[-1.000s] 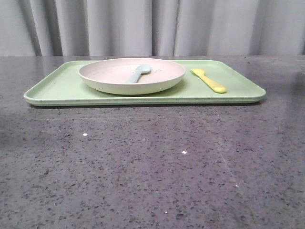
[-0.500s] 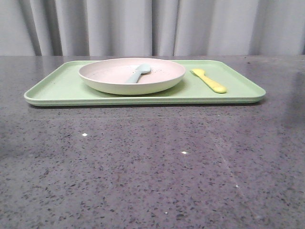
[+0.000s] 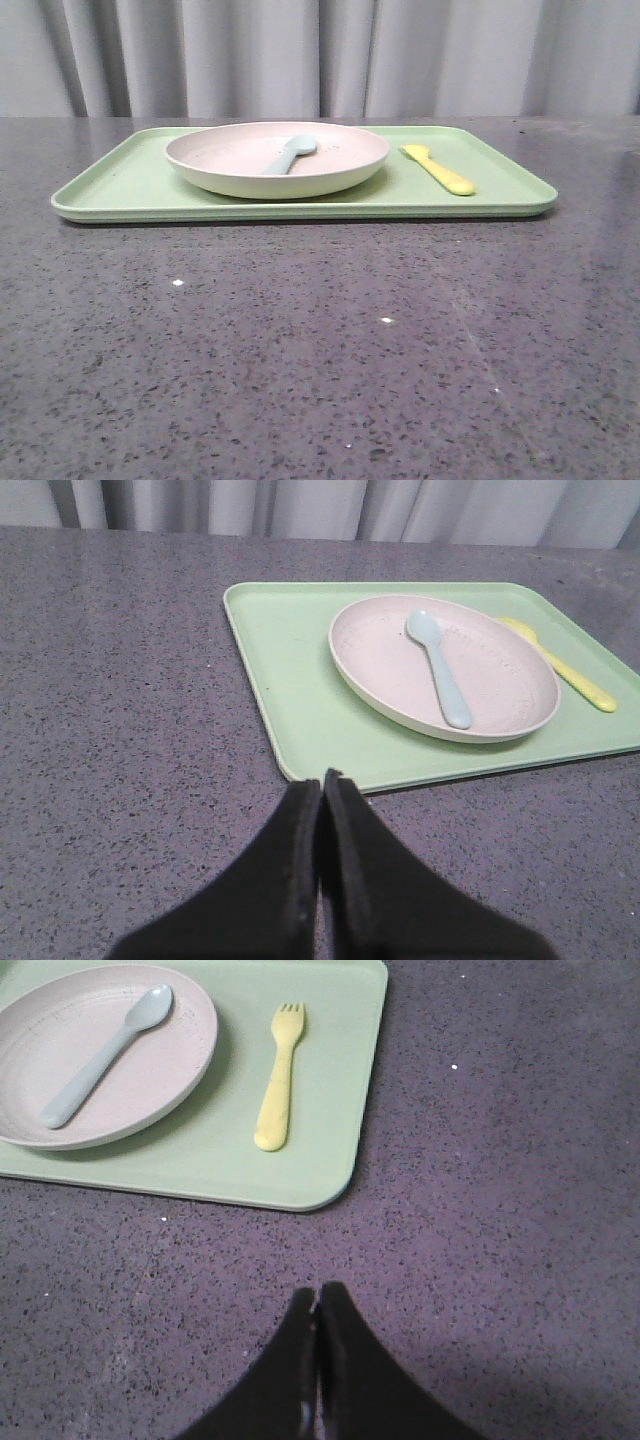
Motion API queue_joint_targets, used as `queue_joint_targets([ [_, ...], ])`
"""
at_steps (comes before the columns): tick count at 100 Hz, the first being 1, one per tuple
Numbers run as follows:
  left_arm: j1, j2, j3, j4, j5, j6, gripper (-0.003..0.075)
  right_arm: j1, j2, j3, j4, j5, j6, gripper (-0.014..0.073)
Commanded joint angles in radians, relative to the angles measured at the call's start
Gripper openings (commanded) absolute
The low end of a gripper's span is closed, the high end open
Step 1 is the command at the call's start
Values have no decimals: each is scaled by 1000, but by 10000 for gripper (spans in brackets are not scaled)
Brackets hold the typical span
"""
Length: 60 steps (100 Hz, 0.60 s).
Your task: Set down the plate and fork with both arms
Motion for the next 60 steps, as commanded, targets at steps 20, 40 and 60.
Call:
queue_joint_targets([
  [20,-8,-47,-14,-3,-78,-4,-20,-1,-196,128,-26,-123,-10,-68],
  [40,-8,-47,-14,-3,-78,-4,-20,-1,-280,170,-25,-137,-10,-68],
  [60,-8,-47,-14,-3,-78,-4,-20,-1,-280,170,-25,-135,-10,-68],
])
